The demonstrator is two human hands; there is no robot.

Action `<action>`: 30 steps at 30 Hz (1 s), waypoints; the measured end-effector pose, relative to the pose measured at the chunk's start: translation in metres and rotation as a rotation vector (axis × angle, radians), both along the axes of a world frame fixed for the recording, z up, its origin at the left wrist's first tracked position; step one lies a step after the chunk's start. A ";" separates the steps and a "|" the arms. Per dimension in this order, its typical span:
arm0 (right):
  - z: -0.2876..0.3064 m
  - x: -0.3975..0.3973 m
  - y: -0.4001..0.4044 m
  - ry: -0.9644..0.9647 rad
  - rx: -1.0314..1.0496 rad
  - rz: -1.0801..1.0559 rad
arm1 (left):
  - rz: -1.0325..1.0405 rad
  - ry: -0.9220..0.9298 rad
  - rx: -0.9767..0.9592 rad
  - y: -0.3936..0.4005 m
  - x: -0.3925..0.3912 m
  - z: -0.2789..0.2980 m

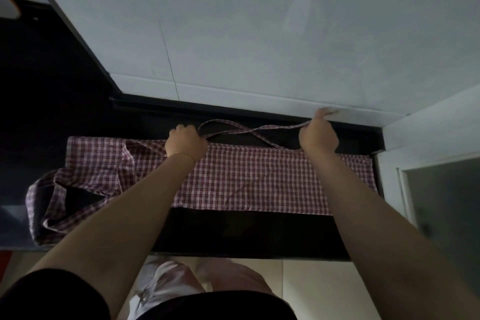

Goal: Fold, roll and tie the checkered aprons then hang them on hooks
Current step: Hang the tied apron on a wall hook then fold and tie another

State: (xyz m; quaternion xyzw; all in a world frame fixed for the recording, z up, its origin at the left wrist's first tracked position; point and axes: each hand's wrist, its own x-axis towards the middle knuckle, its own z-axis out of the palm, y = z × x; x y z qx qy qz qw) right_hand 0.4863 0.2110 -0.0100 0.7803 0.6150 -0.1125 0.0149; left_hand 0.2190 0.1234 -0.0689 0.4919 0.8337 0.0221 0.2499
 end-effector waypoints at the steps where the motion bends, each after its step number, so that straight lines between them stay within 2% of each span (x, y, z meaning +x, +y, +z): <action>1: -0.004 0.000 -0.001 0.031 -0.070 0.085 | -0.007 0.017 -0.012 0.001 0.002 0.000; 4: -0.026 -0.007 -0.009 0.140 -0.286 0.323 | 0.004 0.061 -0.024 0.002 0.002 -0.005; 7: -0.040 -0.013 -0.018 0.195 -0.325 0.363 | 0.059 0.067 -0.016 0.005 -0.001 -0.007; 10: -0.042 -0.014 -0.020 0.120 -0.294 0.363 | 0.072 0.053 -0.018 0.005 -0.003 -0.007; 14: -0.039 -0.015 -0.013 0.021 -0.374 0.346 | 0.059 0.047 -0.009 0.004 -0.003 -0.007; 16: -0.037 -0.014 -0.010 0.069 -0.295 0.201 | 0.054 0.055 0.000 0.003 -0.003 -0.008; 18: -0.035 -0.014 -0.012 0.186 -0.062 0.005 | 0.045 0.063 0.001 0.002 -0.004 -0.008; 19: -0.035 -0.015 -0.015 0.252 0.066 -0.025 | 0.042 0.062 -0.001 0.001 -0.005 -0.008; 20: -0.037 -0.017 -0.020 0.293 0.158 0.020 | 0.040 0.059 0.000 0.000 -0.005 -0.007; 22: -0.042 -0.026 -0.030 0.293 0.173 0.252 | 0.046 0.037 0.021 0.000 -0.005 -0.006; 24: -0.051 -0.037 -0.039 0.234 0.027 0.460 | 0.072 0.005 0.038 0.002 -0.007 -0.004; 25: -0.055 -0.042 -0.042 0.188 -0.076 0.492 | 0.091 -0.012 0.041 0.003 -0.008 -0.003; 27: -0.060 -0.046 -0.046 0.133 -0.204 0.378 | 0.160 -0.064 0.059 0.004 -0.012 -0.001; 29: -0.059 -0.046 -0.048 0.110 -0.185 0.196 | 0.220 -0.079 0.097 0.002 -0.014 0.003; 30: -0.056 -0.046 -0.051 0.092 -0.153 0.149 | 0.187 -0.021 0.128 -0.002 -0.015 0.007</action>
